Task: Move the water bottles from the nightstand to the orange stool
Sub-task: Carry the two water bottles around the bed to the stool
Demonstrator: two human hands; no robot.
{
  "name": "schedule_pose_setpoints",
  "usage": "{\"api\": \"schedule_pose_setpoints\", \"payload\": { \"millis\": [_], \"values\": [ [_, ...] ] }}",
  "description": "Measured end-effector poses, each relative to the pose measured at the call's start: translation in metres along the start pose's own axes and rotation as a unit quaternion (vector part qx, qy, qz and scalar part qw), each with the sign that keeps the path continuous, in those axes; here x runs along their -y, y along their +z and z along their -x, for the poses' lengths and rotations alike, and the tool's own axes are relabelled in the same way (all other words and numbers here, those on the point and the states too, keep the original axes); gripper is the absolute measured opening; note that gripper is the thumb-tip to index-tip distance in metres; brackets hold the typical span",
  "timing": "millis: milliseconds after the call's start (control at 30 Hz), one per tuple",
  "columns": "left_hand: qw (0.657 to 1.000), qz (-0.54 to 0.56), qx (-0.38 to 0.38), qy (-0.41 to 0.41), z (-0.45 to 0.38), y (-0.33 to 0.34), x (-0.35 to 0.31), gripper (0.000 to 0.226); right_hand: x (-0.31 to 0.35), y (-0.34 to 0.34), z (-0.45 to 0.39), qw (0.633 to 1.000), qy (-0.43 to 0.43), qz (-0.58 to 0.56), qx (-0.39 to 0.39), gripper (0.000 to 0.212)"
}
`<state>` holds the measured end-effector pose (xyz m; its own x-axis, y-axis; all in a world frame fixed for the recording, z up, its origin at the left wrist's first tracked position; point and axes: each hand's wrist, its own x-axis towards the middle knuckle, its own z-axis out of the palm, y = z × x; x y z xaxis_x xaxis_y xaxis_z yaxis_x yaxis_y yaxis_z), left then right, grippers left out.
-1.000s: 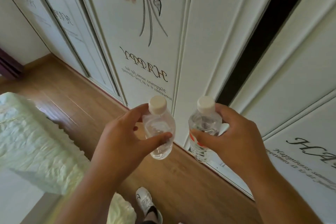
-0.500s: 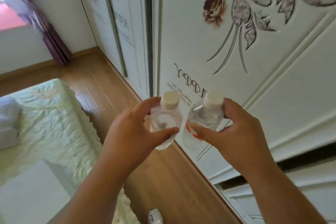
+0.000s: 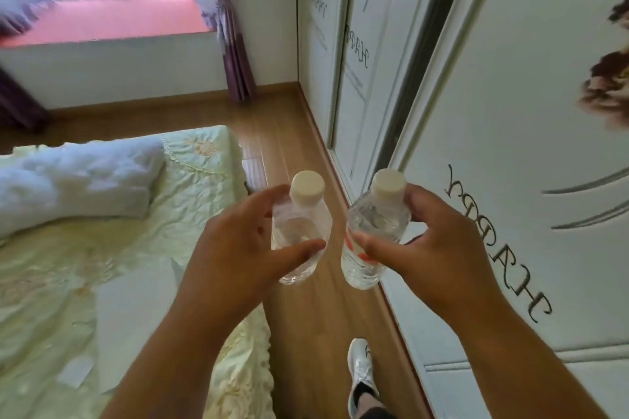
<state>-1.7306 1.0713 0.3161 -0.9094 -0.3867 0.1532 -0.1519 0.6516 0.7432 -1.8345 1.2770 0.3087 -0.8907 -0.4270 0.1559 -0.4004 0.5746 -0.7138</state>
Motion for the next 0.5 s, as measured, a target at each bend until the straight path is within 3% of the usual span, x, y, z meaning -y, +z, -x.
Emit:
{"api": "schedule_pose_setpoints", "payload": {
  "millis": [500],
  "values": [
    [0.989,-0.037,-0.119,-0.076,-0.117,0.038,-0.028,0.072,-0.038,-0.016,-0.184,0.99,-0.104,-0.044,0.085,0.078]
  ]
}}
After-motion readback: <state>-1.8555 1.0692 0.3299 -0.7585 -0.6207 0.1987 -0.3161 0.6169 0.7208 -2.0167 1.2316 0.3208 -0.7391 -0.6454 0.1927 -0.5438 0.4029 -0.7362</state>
